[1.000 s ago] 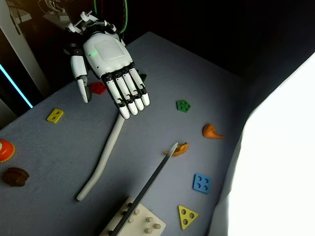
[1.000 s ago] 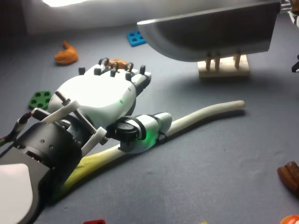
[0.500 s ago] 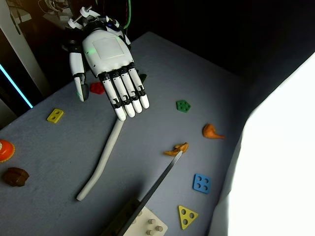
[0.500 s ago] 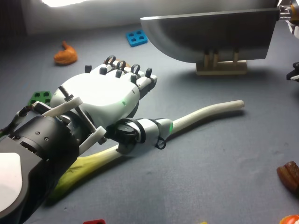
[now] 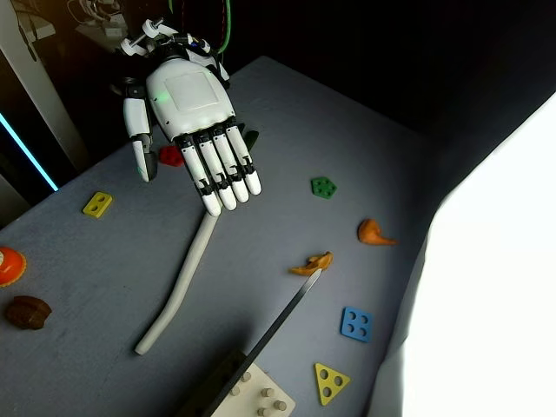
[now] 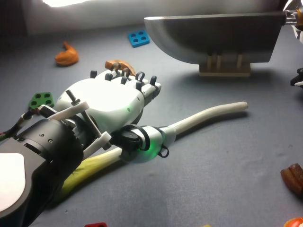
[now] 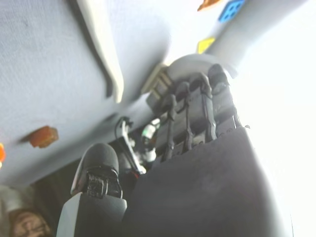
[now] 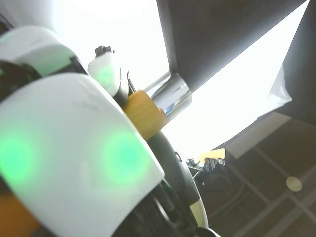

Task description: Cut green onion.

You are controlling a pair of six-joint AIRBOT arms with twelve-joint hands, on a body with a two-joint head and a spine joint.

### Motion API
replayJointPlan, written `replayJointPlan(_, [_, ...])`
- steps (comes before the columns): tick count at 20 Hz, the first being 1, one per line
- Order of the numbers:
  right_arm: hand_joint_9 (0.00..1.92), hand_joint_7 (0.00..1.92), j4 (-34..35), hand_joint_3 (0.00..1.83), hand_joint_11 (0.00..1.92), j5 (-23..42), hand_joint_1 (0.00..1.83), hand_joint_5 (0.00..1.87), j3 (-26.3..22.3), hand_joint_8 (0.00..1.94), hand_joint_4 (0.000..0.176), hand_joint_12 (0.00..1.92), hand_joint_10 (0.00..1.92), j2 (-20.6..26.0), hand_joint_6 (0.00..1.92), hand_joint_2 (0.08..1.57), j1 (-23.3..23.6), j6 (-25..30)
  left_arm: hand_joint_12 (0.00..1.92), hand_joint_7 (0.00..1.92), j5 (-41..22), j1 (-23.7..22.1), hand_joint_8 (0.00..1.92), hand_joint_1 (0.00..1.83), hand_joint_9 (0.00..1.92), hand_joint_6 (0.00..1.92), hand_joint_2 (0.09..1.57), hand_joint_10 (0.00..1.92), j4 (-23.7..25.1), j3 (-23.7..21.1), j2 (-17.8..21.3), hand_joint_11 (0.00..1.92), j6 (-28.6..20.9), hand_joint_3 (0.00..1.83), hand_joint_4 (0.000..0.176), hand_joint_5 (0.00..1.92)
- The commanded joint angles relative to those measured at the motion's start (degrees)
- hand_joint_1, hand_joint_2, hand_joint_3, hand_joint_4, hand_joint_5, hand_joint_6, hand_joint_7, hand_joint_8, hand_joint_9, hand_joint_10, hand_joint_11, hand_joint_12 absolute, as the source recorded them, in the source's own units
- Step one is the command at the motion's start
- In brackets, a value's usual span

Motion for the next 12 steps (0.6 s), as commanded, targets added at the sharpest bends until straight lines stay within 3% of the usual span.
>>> replayJointPlan(1, [1.62,1.54,-0.21,0.57,1.73,6.92,1.59,1.45,0.46,1.94,0.176,1.92,1.92,0.36,1.92,0.89,-0.13,-0.56,0.27,0.14,1.31,-0.16,0.00,0.00,0.13,0.00,1.35,0.00,3.96,-0.01,0.03,0.00,0.13,0.00,0.000,0.11])
replayJointPlan(3, [1.57,1.48,-0.21,0.59,1.68,6.87,1.56,1.35,0.46,1.94,0.176,1.92,1.92,0.36,1.92,0.89,-0.39,-0.56,0.24,0.12,1.13,-0.14,0.00,0.00,0.12,0.00,1.36,0.00,4.38,-0.19,0.31,0.00,0.13,0.00,0.000,0.09])
replayJointPlan(4, [1.44,1.31,-0.21,0.60,1.57,6.86,1.51,1.16,0.46,1.94,0.172,1.92,1.92,0.36,1.92,0.87,-0.46,-0.56,0.32,0.13,1.13,-0.28,0.00,0.00,0.14,0.01,1.36,0.01,4.38,-0.33,0.46,0.00,0.13,0.00,0.000,0.10])
replayJointPlan(5, [1.32,1.20,-0.21,0.52,1.43,6.87,1.44,0.99,0.46,1.94,0.000,1.92,1.92,0.37,1.92,0.93,-0.50,-0.56,0.31,0.13,1.14,-0.55,0.00,0.00,0.14,0.00,1.36,0.01,4.26,-0.49,0.55,0.00,0.13,0.00,0.000,0.10])
replayJointPlan(6, [1.20,1.08,-0.21,0.83,1.28,6.94,1.14,0.78,0.46,1.94,0.000,1.92,1.92,0.37,1.76,0.88,-0.51,-0.56,0.31,0.14,1.20,-0.74,0.00,0.00,0.15,0.01,1.36,0.01,4.10,-0.65,0.56,0.00,0.13,0.00,0.000,0.11])
replayJointPlan(7, [0.96,0.82,-0.21,0.90,1.00,7.14,1.17,0.72,0.47,1.94,0.000,1.92,1.92,0.37,1.60,0.88,-0.55,-0.56,0.31,0.13,1.83,-0.97,0.00,0.00,0.15,0.01,1.36,0.01,3.79,-0.97,0.53,0.00,0.13,0.00,0.000,0.11])
replayJointPlan(8, [0.66,0.67,-0.21,0.71,0.74,7.29,1.12,0.64,0.46,1.89,0.000,1.92,1.92,0.37,1.60,1.00,-0.56,-0.56,0.32,0.12,2.89,-1.04,0.00,0.00,0.13,0.00,1.36,0.00,3.56,-1.34,0.49,0.00,0.13,0.00,0.000,0.10])
replayJointPlan(9, [0.36,0.38,-0.21,0.29,0.48,7.36,1.09,0.70,0.46,1.70,0.000,1.92,1.87,0.37,1.45,1.13,-0.58,-0.56,0.34,0.13,3.51,-1.05,0.00,0.00,0.14,0.00,1.36,0.00,3.48,-1.62,0.47,0.00,0.13,0.00,0.000,0.10])
replayJointPlan(10, [0.26,0.29,-0.21,0.13,0.34,7.50,1.17,0.46,0.46,1.53,0.000,1.92,1.77,0.37,1.22,1.05,-0.59,-0.56,0.27,0.11,3.78,-1.08,0.00,0.00,0.11,0.00,1.36,0.00,3.41,-1.92,0.47,0.00,0.13,0.00,0.000,0.10])
replayJointPlan(12, [0.23,0.31,-0.23,0.04,0.17,7.75,1.15,0.33,0.46,1.05,0.000,1.86,1.47,0.37,0.78,1.02,-0.62,-0.56,0.25,0.11,3.99,-1.10,0.01,0.00,0.12,0.01,1.36,0.01,3.23,-2.18,0.46,0.00,0.13,0.00,0.000,0.10])
